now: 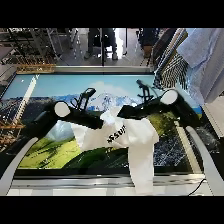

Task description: Fold the clothes and pants, and hang the long-sleeved shirts on hangers.

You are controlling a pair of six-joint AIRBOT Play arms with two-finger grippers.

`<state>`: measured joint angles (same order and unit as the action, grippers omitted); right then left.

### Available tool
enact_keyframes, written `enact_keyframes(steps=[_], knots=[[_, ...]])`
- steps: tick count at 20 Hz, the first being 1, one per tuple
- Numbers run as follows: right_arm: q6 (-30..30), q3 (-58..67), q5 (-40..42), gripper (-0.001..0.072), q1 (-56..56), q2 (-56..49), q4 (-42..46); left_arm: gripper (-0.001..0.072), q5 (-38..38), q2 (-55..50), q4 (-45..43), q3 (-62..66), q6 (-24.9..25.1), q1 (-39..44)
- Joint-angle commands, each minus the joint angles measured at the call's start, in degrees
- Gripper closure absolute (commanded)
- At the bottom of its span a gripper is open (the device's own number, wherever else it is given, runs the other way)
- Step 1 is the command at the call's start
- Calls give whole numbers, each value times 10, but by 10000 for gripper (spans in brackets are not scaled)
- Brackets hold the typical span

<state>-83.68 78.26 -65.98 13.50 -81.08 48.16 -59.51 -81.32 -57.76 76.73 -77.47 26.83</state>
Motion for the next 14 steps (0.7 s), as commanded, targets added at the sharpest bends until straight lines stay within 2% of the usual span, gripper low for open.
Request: enact_keyframes(steps=[1,4,7,11,12,13,14], knots=[[-76,-56,109,69,40,-15,-27,696,-8,-21,-5,-15,4,22],[-89,-55,72,79,49,-56,-24,696,2,-11,-5,-45,-7,54],[-100,-54,83,131,58,-88,-10,697,19,11,-5,-73,-36,85],[-92,-55,78,135,70,-112,3,697,53,63,-10,-101,-61,99],[-76,-54,79,224,73,-113,7,697,53,70,-16,-104,-62,97],[-68,-53,78,505,73,-112,21,697,49,74,-33,-104,-76,96],[-68,-45,70,638,67,-106,47,696,45,76,-55,-105,-94,96]])
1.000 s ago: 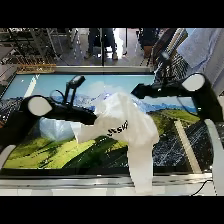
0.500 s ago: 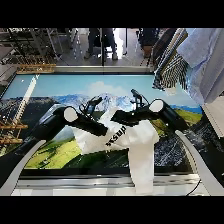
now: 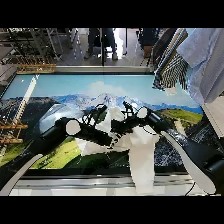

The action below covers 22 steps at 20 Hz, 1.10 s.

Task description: Fold the clothes and pants, and hang the long-sleeved shirts on hangers.

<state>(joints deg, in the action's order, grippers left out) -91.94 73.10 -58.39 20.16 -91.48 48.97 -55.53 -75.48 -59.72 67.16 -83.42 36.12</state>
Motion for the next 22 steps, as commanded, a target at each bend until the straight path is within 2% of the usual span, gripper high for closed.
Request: enact_keyframes(steps=[1,2,3,5,8,10,13,15,16,18,19,22], knots=[[14,19,-16,657,-6,9,68,694,0,17,-63,-9,-45,3],[14,34,-25,680,-12,26,105,679,-10,16,-82,-9,-49,3],[14,46,-32,680,-16,48,137,582,-19,17,-100,-9,-49,3],[23,55,-40,681,-16,106,185,325,-38,21,-125,-9,-50,-3],[51,55,-82,681,-14,178,185,320,-32,55,-123,2,-49,-34],[60,55,-96,680,-10,213,183,177,12,78,-122,25,-47,-56],[68,55,-114,680,13,246,183,115,35,73,-119,71,-29,-87],[71,55,-120,680,36,262,184,77,35,59,-58,82,33,-111],[71,55,-118,680,44,268,184,58,33,50,-4,82,86,-118],[70,55,-112,680,49,272,183,58,30,21,78,82,222,-110],[66,55,-111,680,49,272,186,58,24,2,92,82,257,-99],[48,55,-111,680,45,273,201,58,-21,-49,92,82,268,-82]])
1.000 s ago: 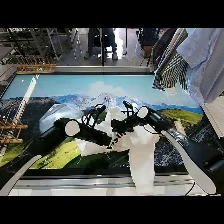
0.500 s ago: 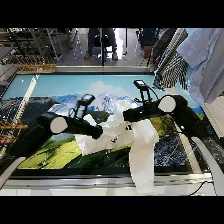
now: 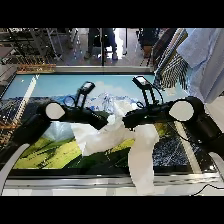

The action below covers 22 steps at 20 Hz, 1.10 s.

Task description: Fold the clothes and pants, and hang the long-sleeved shirts on hangers.

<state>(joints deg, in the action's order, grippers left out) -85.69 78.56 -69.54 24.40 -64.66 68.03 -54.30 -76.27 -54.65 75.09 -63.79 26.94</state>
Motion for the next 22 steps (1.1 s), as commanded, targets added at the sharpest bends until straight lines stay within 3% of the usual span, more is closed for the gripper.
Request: enact_keyframes(steps=[1,3,5,7,9,10,12,16,17,18,19,22], knots=[[-20,1,1,680,2,4,11,58,-49,-52,42,2,89,10],[-21,1,2,680,2,4,13,60,-70,-64,41,2,120,10],[-21,1,5,680,2,4,13,72,-40,-66,35,2,121,9],[-23,1,4,680,2,4,11,295,56,-71,35,2,74,7],[-23,1,-1,680,2,5,1,371,168,-85,43,2,59,12],[-23,1,0,680,2,5,-1,490,196,-95,42,2,62,17],[-23,1,3,680,2,9,3,694,180,-107,42,2,94,21],[-23,32,3,680,2,21,12,692,154,-54,42,3,178,10],[-23,47,2,680,2,21,13,625,148,-30,42,3,213,8],[-23,59,2,680,2,21,12,293,132,-5,41,3,252,7],[-23,69,2,680,2,21,12,215,113,13,38,3,269,6],[-23,76,0,680,2,21,11,216,42,35,37,3,319,6]])
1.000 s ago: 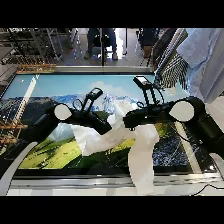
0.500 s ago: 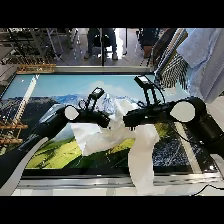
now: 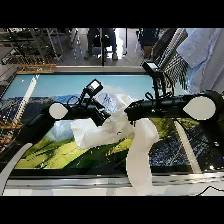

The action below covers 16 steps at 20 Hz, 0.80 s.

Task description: Fold the clothes and pants, and hang the long-sleeved shirts on hangers.

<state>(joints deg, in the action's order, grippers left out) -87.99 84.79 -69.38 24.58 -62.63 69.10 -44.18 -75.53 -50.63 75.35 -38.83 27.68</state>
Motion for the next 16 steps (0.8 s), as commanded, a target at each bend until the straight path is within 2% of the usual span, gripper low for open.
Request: enact_keyframes(steps=[1,5,9,16], knots=[[0,13,-2,680,1,1,-1,215,-72,25,-3,0,79,-2],[0,13,-3,680,1,1,-16,216,-57,-4,-2,0,83,-2],[3,13,-3,680,1,1,-16,216,10,-33,40,0,88,-2],[6,13,-3,679,1,1,-18,223,16,-72,75,0,177,2]])
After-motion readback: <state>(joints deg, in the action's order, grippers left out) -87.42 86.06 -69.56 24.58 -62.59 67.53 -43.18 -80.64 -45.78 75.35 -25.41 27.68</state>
